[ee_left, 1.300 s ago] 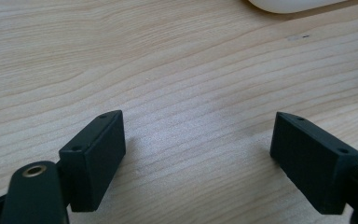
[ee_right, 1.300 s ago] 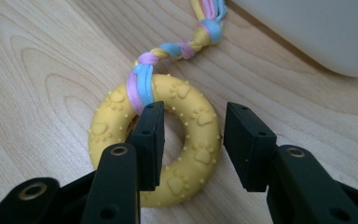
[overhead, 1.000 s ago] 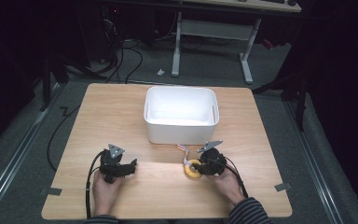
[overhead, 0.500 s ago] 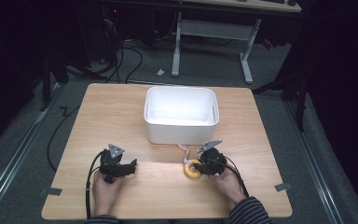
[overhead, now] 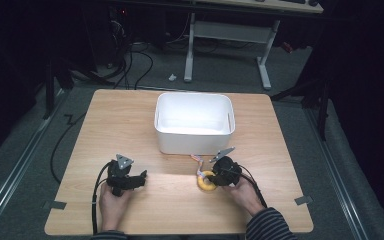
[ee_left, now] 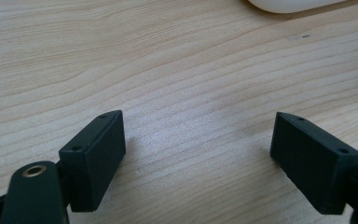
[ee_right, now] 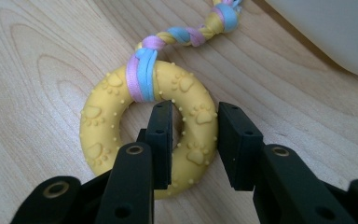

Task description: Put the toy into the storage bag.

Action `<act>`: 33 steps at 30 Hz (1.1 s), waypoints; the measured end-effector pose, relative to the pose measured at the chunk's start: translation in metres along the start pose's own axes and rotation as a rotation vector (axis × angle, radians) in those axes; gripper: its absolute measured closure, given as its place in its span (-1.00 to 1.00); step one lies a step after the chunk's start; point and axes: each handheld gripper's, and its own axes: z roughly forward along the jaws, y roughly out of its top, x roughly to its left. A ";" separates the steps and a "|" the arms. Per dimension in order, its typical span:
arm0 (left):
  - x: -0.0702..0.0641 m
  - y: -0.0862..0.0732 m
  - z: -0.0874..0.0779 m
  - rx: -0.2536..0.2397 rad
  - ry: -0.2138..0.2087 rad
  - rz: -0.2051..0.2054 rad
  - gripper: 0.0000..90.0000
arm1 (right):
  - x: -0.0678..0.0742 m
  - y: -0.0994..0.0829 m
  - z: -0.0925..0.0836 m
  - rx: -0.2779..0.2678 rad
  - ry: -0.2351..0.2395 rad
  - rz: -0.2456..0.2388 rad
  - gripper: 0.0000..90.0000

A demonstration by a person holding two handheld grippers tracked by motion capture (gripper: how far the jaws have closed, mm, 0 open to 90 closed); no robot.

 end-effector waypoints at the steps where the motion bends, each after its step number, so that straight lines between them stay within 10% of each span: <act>1: 0.000 0.000 0.000 0.000 0.000 0.001 -0.60 | 0.000 0.000 0.000 -0.003 0.004 0.002 0.50; 33: 0.000 0.000 0.000 0.002 0.000 0.001 -0.60 | -0.010 -0.037 -0.066 -0.175 0.004 0.032 0.51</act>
